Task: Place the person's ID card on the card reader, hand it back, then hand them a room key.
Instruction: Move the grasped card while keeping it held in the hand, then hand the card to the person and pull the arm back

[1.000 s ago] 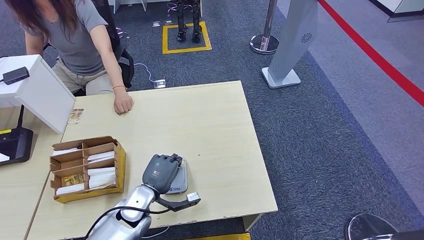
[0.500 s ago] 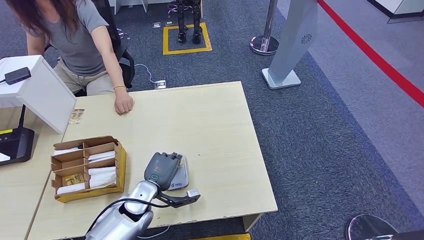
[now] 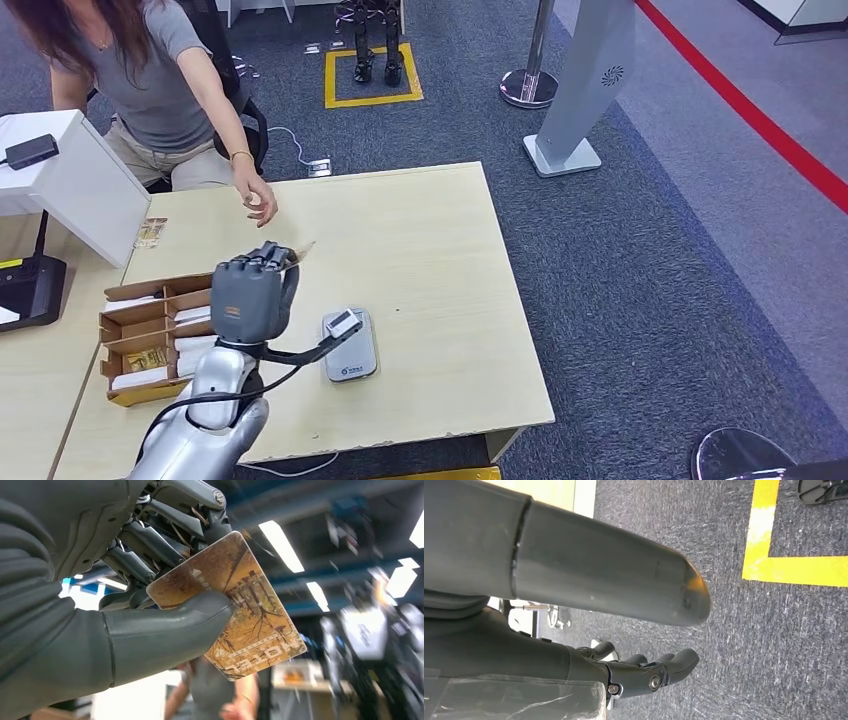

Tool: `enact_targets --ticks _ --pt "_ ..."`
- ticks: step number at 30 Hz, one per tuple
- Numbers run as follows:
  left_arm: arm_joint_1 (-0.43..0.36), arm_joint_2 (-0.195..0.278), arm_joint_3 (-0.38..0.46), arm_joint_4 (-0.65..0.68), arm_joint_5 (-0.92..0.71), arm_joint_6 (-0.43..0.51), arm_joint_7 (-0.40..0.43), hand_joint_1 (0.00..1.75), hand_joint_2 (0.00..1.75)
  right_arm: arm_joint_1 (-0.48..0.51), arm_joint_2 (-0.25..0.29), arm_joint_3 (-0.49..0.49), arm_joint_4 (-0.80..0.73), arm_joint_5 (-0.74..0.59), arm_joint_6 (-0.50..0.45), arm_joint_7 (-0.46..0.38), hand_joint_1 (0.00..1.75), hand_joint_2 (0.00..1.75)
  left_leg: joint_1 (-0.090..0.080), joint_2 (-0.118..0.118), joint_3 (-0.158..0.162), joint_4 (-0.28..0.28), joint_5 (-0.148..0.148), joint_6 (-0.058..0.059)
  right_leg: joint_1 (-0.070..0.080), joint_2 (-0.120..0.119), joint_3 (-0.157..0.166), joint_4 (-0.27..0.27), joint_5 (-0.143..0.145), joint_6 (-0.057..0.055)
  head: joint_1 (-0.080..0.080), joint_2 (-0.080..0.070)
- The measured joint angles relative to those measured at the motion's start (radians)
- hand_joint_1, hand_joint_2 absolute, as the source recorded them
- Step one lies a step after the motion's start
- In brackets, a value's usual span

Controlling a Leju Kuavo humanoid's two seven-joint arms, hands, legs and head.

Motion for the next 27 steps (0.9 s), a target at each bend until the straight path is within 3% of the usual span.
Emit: enact_targets --ticks 6,9,12,16,20,27 --pt "0.063 0.037 0.185 -0.12 0.216 0.069 -0.114 1.75 1.75 0.0 0.0 0.0 0.0 0.012 0.0 0.0 0.0 1.75 0.0 0.0 0.0 0.0 0.0 0.0 0.0 0.0 0.0 0.0 0.0 0.0 0.0 0.0" --pt "0.08 0.045 0.262 -0.15 0.574 0.055 -0.25 1.75 1.75 -0.001 0.0 0.0 0.0 0.01 -0.004 0.0 0.0 1.75 0.0 0.0 -0.001 0.0 0.0 0.0 0.0 0.0 0.0 0.0 0.0 0.0 0.0 0.0" --pt "0.084 0.05 0.374 -0.147 1.105 -0.061 -0.426 1.75 1.75 -0.001 0.0 0.0 0.0 0.018 -0.009 -0.001 0.0 1.75 0.0 0.0 0.0 0.0 0.0 0.0 0.0 0.0 0.0 0.0 0.0 0.0 0.0 0.0" --pt "0.077 0.061 0.547 -0.077 1.547 -0.339 -0.543 1.75 1.75 -0.002 0.0 0.0 0.0 0.045 -0.011 0.0 0.0 1.75 0.0 0.0 0.0 0.0 0.001 -0.001 0.0 0.0 -0.001 0.0 0.0 0.0 0.0 0.0" --pt "0.073 0.064 0.644 -0.009 1.652 -0.424 -0.579 1.75 1.75 -0.004 0.0 0.0 0.0 0.051 -0.011 -0.001 0.0 1.75 0.0 0.0 -0.001 0.0 0.001 -0.001 0.0 0.0 -0.001 0.0 0.0 0.0 0.0 0.0" --pt "0.062 0.059 0.678 0.033 1.661 -0.43 -0.582 1.75 1.75 -0.007 0.0 0.0 -0.001 0.046 -0.01 -0.004 0.0 1.75 0.0 0.0 -0.001 0.0 0.001 -0.001 0.0 0.0 -0.001 0.0 0.0 0.0 0.0 0.0"
